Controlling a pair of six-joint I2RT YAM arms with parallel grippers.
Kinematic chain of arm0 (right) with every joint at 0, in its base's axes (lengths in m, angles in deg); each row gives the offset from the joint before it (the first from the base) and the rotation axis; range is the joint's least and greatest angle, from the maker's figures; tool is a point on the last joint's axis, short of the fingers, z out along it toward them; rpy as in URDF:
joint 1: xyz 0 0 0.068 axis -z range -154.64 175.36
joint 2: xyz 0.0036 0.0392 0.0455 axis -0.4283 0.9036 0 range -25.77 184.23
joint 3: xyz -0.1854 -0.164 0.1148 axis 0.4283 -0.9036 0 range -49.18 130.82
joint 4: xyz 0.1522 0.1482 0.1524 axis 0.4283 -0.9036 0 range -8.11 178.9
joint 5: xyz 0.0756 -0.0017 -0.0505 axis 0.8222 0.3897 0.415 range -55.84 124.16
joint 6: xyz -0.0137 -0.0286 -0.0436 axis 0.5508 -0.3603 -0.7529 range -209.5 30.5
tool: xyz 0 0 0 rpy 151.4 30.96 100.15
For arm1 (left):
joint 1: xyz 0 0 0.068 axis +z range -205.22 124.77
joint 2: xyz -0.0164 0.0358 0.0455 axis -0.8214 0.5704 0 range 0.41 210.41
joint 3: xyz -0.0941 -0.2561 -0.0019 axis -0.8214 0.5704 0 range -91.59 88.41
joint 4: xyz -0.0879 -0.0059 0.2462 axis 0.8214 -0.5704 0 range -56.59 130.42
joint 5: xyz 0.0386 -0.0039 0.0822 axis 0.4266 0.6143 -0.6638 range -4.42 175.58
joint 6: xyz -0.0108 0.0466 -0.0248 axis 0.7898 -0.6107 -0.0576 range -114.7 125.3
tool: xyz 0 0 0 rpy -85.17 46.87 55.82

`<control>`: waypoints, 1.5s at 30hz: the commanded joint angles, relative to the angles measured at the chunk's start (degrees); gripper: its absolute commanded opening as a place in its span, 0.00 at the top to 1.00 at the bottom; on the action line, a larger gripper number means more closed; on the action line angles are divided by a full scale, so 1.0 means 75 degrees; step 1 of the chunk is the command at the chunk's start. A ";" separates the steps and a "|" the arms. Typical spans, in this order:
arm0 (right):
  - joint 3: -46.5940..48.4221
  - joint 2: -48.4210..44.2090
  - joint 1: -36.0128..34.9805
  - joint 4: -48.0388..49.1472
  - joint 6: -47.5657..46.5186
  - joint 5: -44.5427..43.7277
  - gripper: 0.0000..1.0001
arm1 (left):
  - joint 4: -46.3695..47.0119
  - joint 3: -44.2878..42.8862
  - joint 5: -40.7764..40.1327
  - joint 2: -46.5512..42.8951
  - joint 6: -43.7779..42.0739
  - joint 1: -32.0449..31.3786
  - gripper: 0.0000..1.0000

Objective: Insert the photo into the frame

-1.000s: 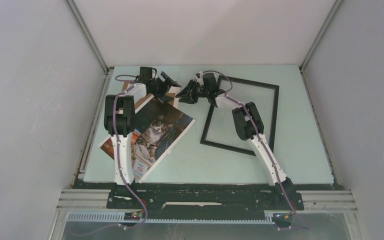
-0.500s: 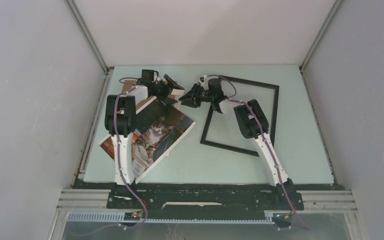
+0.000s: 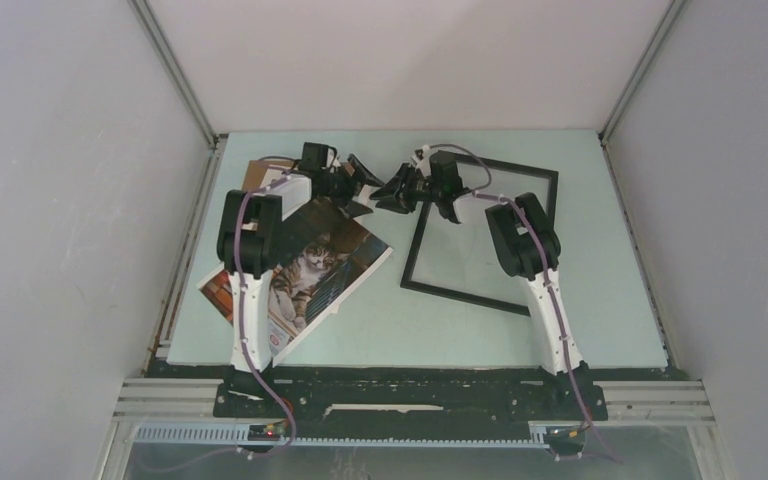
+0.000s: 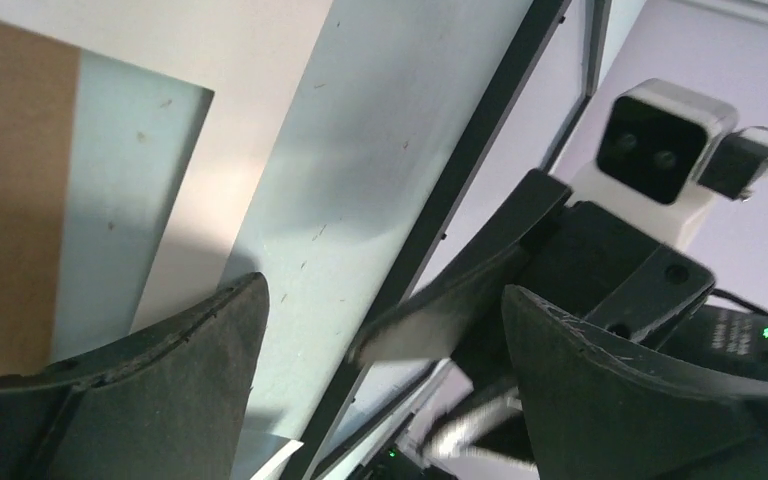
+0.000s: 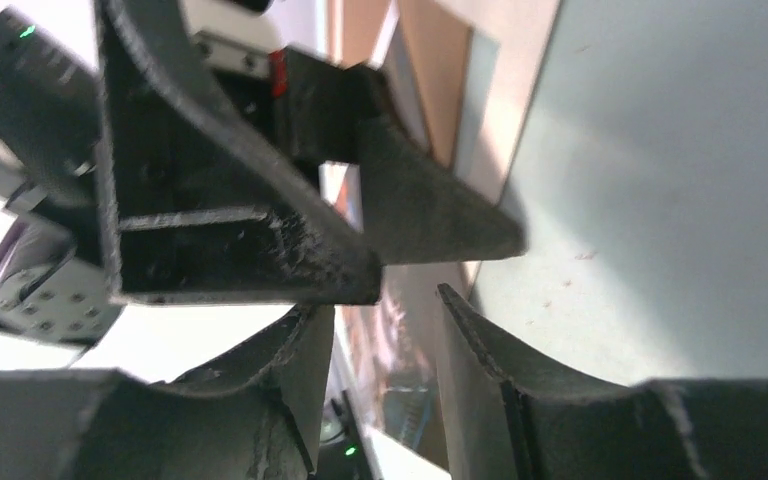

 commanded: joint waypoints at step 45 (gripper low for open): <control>0.7578 0.3639 -0.0058 -0.4953 -0.1190 -0.2522 0.51 | -0.0973 0.0345 -0.1608 -0.0746 -0.1506 0.0470 0.07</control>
